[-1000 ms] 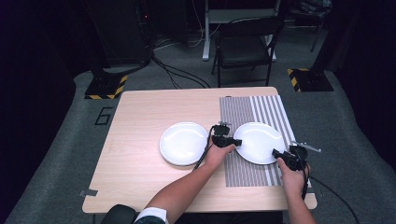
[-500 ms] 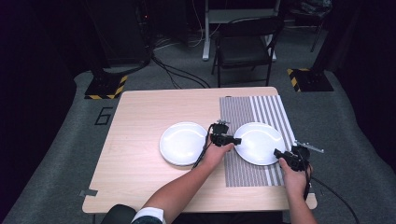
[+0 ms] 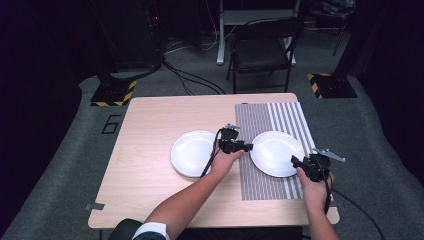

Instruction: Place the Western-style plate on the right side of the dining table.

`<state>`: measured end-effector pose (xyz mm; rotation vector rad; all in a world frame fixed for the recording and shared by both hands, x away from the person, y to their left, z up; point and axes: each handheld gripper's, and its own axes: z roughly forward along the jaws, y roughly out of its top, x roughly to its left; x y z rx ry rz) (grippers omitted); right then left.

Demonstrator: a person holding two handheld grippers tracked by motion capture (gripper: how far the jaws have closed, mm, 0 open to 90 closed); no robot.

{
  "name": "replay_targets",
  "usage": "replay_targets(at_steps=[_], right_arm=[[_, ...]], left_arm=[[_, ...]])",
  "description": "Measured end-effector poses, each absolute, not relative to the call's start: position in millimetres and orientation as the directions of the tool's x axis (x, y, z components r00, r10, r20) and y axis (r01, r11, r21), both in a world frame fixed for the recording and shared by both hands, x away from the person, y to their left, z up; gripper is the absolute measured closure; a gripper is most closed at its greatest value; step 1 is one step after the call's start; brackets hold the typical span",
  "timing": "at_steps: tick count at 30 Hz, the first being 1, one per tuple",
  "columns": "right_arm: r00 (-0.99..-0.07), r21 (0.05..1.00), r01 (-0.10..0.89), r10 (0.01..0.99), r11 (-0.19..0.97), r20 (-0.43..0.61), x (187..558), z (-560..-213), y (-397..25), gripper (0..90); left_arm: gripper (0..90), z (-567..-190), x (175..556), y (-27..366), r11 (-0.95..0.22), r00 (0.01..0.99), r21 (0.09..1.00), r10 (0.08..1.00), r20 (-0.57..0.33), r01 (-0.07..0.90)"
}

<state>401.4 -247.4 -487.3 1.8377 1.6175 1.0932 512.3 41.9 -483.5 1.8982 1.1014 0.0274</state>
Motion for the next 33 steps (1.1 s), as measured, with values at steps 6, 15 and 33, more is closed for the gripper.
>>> replay_targets(at_steps=[6, 15, 33], right_arm=[[-0.055, 0.78, 0.6, 0.963, -0.178, 0.262, 402, -481, -233, 46.3], [-0.139, 0.787, 0.604, 0.955, -0.127, 0.261, 408, -473, -207, 45.6], [-0.282, 0.794, 0.607, 0.928, -0.023, 0.243, 415, -456, -163, 45.4]], left_arm=[[50.4, -472, 507, 60, -0.163, 0.599, 0.735, 0.705, -0.38, 0.658], [49.5, -458, 499, 99, -0.157, 0.6, 0.764, 0.724, -0.342, 0.626], [49.1, -453, 482, 192, -0.046, 0.485, 0.778, 0.805, -0.343, 0.627]])
